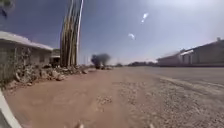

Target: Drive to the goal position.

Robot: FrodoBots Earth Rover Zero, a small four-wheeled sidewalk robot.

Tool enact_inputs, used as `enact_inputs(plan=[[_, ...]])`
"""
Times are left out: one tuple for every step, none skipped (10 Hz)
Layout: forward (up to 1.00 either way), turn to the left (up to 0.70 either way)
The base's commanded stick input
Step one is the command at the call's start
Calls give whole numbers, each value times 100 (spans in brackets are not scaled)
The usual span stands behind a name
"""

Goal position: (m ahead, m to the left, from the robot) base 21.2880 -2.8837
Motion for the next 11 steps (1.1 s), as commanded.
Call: enact_inputs(plan=[[70,-35],[70,-35],[70,-35],[70,0],[70,0],[70,0],[70,0],[70,0],[70,0],[70,0],[70,0]])
